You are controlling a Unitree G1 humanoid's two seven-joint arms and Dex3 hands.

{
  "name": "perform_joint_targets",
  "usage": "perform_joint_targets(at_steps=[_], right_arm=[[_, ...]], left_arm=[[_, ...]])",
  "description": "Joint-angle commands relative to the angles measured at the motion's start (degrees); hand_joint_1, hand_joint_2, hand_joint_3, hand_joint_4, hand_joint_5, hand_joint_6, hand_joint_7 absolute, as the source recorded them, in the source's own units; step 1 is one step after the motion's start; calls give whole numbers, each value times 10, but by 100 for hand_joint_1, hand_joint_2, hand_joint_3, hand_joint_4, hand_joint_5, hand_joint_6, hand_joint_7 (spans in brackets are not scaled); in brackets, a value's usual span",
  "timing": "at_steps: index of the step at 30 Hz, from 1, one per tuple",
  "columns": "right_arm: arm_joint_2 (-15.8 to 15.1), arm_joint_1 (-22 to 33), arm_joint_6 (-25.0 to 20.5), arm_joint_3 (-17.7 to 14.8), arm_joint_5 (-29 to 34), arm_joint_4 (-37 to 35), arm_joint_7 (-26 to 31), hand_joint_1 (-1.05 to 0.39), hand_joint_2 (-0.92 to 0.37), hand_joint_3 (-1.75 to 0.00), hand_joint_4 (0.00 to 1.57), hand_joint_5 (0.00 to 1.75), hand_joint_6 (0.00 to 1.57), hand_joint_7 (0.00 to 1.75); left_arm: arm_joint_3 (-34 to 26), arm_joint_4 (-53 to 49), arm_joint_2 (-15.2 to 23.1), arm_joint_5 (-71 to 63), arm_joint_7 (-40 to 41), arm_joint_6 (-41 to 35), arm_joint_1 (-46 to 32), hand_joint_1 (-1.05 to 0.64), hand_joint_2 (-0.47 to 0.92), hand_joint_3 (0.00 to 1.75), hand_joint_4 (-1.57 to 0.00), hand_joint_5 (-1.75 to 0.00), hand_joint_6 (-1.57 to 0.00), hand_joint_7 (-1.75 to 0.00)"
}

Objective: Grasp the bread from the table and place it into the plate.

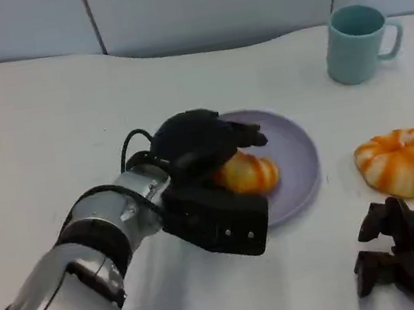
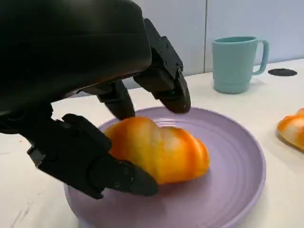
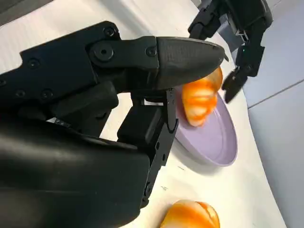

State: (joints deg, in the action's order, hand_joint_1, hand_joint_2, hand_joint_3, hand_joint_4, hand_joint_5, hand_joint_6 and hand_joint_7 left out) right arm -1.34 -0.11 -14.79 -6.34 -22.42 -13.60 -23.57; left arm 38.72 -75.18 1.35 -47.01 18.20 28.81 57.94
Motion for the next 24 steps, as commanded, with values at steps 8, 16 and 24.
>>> perform_joint_targets(at_steps=[8, 16, 24], right_arm=[[-2, 15, -11, -3, -1, -3, 4, -43, -92, -45, 121, 122, 108, 117], [-4, 10, -14, -2, 5, -6, 14, -46, -92, -41, 123, 121, 111, 115], [-8, 3, 1, -2, 5, -23, -1, -46, -92, -42, 124, 119, 112, 113]], left_arm=[[5, 1, 11, -1, -42, -16, 15, -81, 92, 20, 0, -14, -6, -1], [-35, 21, 39, 45, -60, 35, -6, -84, 92, 18, -2, -12, -10, -3], [-151, 39, 49, 202, -186, 109, -70, -84, 92, 15, -2, -13, -11, -4]])
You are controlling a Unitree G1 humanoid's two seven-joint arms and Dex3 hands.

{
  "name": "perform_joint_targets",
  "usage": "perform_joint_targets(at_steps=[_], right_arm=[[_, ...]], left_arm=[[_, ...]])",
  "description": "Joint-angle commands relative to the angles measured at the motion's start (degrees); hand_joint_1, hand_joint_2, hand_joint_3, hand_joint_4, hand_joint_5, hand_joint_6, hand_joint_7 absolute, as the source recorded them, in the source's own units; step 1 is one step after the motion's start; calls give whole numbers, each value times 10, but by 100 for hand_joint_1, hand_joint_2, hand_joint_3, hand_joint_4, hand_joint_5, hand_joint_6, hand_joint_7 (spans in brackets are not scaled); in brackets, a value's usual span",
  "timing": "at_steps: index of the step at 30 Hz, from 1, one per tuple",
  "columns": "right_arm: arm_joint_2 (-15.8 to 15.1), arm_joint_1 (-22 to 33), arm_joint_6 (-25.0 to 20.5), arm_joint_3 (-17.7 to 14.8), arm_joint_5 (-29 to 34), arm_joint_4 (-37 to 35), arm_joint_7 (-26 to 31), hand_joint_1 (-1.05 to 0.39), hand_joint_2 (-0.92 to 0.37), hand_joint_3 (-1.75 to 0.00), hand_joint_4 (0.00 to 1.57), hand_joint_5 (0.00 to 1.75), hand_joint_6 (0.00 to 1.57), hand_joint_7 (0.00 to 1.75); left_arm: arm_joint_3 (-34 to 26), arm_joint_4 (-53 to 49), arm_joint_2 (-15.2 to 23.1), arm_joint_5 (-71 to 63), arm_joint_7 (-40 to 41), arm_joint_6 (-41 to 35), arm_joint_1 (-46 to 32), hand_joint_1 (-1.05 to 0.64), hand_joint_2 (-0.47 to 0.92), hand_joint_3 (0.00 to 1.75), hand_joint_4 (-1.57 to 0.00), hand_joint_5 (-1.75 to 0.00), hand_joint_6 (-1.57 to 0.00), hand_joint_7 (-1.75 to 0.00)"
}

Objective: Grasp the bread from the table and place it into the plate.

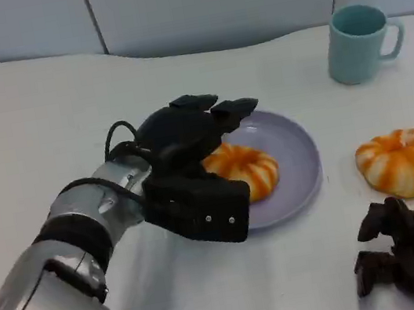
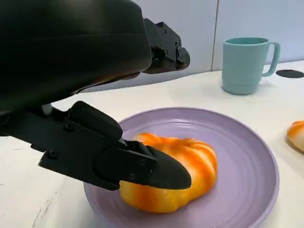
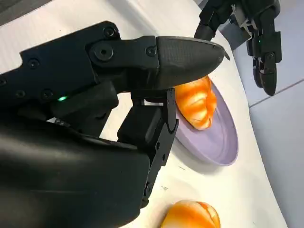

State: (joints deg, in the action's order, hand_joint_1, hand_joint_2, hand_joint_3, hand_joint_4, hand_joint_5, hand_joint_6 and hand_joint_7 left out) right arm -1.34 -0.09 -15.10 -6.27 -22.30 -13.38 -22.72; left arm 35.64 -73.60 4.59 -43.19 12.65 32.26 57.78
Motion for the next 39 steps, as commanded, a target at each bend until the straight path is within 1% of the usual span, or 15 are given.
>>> perform_joint_targets(at_steps=[1, 2, 6, 9, 13, 18, 22, 24, 26, 29, 30, 33, 34, 37, 39], right_arm=[[-10, 0, 11, -3, 4, -32, -17, -46, -92, -43, 124, 119, 112, 112], [-11, 0, 15, -2, 5, -36, -23, -47, -92, -44, 124, 119, 111, 112], [-10, 2, 16, -2, 7, -32, -21, -45, -92, -46, 124, 118, 111, 111], [-11, 0, 12, -2, 7, -31, -19, -46, -92, -47, 123, 120, 112, 113], [-12, -6, 14, -6, 1, -41, -30, -45, -92, -48, 122, 121, 111, 114], [-10, -8, 13, -8, 1, -43, -26, -44, -92, -47, 123, 120, 111, 113], [-9, -13, 14, -8, 2, -47, -25, -45, -92, -45, 125, 118, 112, 112], [-8, -13, 12, -7, 3, -45, -23, -45, -92, -45, 126, 117, 113, 111], [-8, -14, 14, -6, 5, -46, -24, -45, -92, -46, 127, 116, 113, 111], [-8, -15, 11, -6, 6, -45, -21, -46, -92, -46, 128, 115, 112, 110], [-8, -15, 10, -5, 7, -44, -21, -46, -92, -46, 128, 115, 112, 110], [-8, -14, 5, -6, 6, -40, -16, -46, -92, -45, 128, 114, 113, 110], [-9, -13, 2, -7, 6, -36, -13, -45, -92, -45, 129, 114, 113, 110], [-10, -10, -2, -8, 4, -31, -12, -46, -92, -44, 129, 115, 113, 111], [-10, -9, -2, -9, 3, -30, -13, -46, -92, -43, 129, 115, 113, 111]], left_arm=[[-167, 33, 17, 232, -187, 103, -96, -83, 92, 12, -3, -15, -14, -4], [-202, 44, 17, 286, -235, 117, -119, -80, 92, 10, -5, -17, -15, -5], [-268, 96, 6, 404, -354, 106, -183, -80, 92, 12, -8, -22, -19, -5], [-306, 144, -4, 467, -406, 93, -233, -80, 92, 16, -14, -27, -25, -7], [-348, 204, -26, 527, -421, 67, -290, -79, 92, 15, -29, -35, -37, -9], [-388, 294, -55, 602, -434, 8, -359, -73, 92, 27, -45, -45, -47, -10], [-425, 388, -96, 669, -400, -66, -424, -62, 92, 26, -60, -67, -66, -13], [-442, 438, -117, 687, -358, -105, -456, -56, 92, 25, -69, -82, -80, -21], [-449, 470, -126, 689, -332, -131, -476, -54, 92, 28, -73, -97, -85, -33], [-453, 492, -131, 678, -316, -137, -497, -49, 92, 33, -68, -123, -71, -79], [-453, 495, -132, 676, -315, -138, -500, -49, 92, 32, -67, -128, -68, -87], [-452, 508, -131, 677, -312, -159, -514, -47, 92, 34, -66, -135, -65, -95], [-452, 514, -129, 678, -312, -174, -523, -44, 87, 44, -65, -146, -61, -106], [-454, 521, -127, 673, -308, -195, -536, -41, 75, 73, -63, -159, -56, -120], [-455, 523, -127, 669, -306, -200, -538, -41, 73, 80, -62, -162, -56, -123]])
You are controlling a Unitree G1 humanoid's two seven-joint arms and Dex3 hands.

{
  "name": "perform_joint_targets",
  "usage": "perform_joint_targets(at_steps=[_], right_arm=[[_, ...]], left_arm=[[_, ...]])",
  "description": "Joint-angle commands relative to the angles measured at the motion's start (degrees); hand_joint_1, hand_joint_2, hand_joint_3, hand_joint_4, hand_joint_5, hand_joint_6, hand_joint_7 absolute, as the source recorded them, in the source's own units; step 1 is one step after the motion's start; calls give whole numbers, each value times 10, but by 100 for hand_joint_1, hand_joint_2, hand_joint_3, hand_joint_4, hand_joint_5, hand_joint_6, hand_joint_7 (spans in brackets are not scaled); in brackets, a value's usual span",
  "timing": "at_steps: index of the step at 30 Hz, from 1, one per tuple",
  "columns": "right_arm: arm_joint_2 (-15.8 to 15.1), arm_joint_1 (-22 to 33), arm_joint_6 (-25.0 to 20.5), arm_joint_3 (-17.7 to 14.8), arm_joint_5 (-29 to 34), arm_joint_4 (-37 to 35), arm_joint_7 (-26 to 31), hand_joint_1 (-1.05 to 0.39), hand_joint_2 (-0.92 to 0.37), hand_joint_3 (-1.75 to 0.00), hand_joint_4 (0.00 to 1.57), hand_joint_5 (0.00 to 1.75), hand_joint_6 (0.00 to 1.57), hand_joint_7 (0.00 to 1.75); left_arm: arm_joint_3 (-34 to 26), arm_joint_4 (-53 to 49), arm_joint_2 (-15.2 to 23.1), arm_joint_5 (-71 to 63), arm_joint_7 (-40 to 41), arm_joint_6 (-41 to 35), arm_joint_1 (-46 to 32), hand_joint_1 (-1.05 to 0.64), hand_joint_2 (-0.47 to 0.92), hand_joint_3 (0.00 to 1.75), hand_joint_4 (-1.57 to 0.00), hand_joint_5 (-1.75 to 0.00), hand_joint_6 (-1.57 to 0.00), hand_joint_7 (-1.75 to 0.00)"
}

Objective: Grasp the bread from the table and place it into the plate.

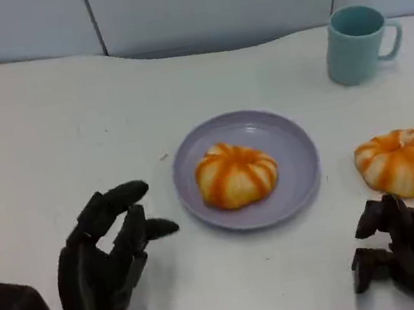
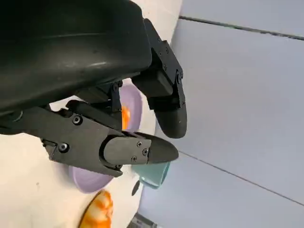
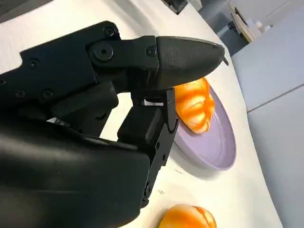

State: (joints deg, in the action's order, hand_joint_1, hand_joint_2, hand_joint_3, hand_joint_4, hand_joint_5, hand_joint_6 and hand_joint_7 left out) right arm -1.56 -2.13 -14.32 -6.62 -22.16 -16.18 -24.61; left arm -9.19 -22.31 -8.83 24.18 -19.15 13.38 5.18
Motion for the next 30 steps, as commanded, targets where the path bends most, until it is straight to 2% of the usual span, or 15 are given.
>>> perform_joint_targets(at_steps=[1, 4, 7, 9, 14, 17, 24, 30], right_arm=[[-8, 11, -11, -6, 2, -2, 6, -46, -92, -43, 129, 115, 113, 111], [-16, 13, -8, -10, -4, -7, -12, -45, -92, -47, 128, 114, 111, 111], [-18, 11, -5, -13, -2, -13, -15, -45, -92, -46, 128, 114, 112, 111], [-20, 13, -2, -13, 1, -13, -17, -45, -92, -47, 128, 114, 112, 110], [-17, 12, -3, -17, 1, -16, -10, -47, -92, -41, 128, 115, 115, 109], [-19, 9, -1, -17, 3, -22, -11, -47, -92, -41, 128, 115, 116, 109], [-29, 0, 17, -16, 8, -45, -24, -45, -92, -48, 126, 118, 113, 108], [-26, 3, -16, -22, 1, -22, -3, -43, -92, -45, 122, 122, 110, 114]], left_arm=[[-7, 11, 7, -5, 12, -12, -12, -41, 72, 81, -62, -162, -55, -123], [-9, -3, 13, 0, 0, -25, -12, -43, 73, 79, -66, -166, -60, -129], [-10, -9, 15, 6, -8, -40, -9, -45, 76, 73, -71, -171, -59, -143], [-12, -9, 15, 6, -8, -46, -9, -44, 77, 72, -72, -172, -59, -147], [-15, -14, 13, 3, -8, -42, -4, -44, 75, 75, -74, -171, -59, -150], [-17, -25, 12, 0, -9, -33, 2, -43, 71, 85, -73, -173, -58, -151], [-17, -57, 10, -6, -18, -14, 17, -44, 69, 90, -74, -175, -57, -153], [-12, -53, 11, -9, -22, -22, 15, -44, 65, 95, -72, -175, -58, -154]])
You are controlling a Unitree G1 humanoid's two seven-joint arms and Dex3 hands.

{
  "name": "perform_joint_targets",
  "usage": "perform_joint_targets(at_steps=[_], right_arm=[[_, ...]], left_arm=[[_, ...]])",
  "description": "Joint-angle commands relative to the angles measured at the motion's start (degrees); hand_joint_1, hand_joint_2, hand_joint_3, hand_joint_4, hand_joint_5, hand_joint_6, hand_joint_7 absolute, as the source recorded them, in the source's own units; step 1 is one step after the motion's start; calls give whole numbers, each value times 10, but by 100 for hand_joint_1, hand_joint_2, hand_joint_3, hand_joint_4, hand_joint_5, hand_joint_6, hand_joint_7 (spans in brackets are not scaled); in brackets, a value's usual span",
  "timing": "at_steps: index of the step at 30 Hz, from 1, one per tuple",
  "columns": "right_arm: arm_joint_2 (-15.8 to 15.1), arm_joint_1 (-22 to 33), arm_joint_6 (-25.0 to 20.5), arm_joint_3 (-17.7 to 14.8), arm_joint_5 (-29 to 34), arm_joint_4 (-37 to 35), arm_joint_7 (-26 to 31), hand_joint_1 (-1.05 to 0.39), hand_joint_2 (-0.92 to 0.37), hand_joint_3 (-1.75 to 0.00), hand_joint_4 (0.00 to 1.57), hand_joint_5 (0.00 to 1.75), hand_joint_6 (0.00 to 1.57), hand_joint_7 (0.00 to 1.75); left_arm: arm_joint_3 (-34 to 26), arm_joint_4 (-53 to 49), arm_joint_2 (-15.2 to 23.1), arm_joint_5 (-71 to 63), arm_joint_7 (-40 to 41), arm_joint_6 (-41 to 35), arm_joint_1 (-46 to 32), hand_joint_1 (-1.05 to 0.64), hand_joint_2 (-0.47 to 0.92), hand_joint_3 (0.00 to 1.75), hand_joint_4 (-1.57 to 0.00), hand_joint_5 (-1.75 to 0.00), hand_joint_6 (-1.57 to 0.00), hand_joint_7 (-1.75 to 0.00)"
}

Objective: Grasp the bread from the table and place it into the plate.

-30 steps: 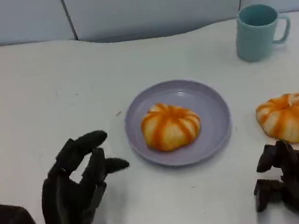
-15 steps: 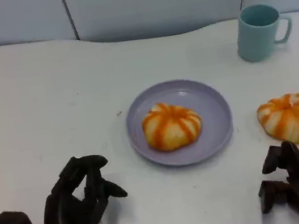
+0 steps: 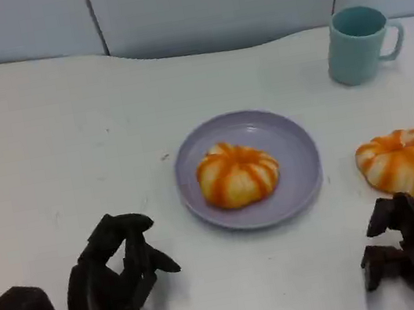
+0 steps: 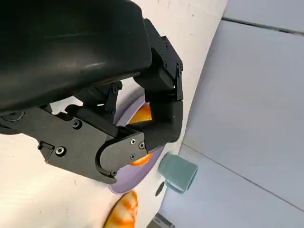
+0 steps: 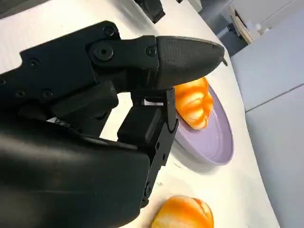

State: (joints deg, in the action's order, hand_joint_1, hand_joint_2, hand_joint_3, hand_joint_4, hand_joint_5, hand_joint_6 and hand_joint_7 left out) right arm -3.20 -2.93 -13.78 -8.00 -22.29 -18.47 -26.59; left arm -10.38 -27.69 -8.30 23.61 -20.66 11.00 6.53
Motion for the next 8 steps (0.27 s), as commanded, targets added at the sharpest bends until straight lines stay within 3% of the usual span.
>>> perform_joint_targets(at_steps=[1, 8], right_arm=[[-9, 11, -25, -8, 2, 3, 19, -43, -92, -44, 123, 123, 110, 114], [-6, 13, -29, -6, 3, 10, 29, -44, -92, -43, 123, 123, 110, 114]], left_arm=[[0, 2, 6, -3, -7, 2, 1, -44, 64, 96, -72, -175, -58, -154], [-2, 1, 6, 0, -8, 2, 3, -45, 65, 93, -72, -175, -59, -151]])
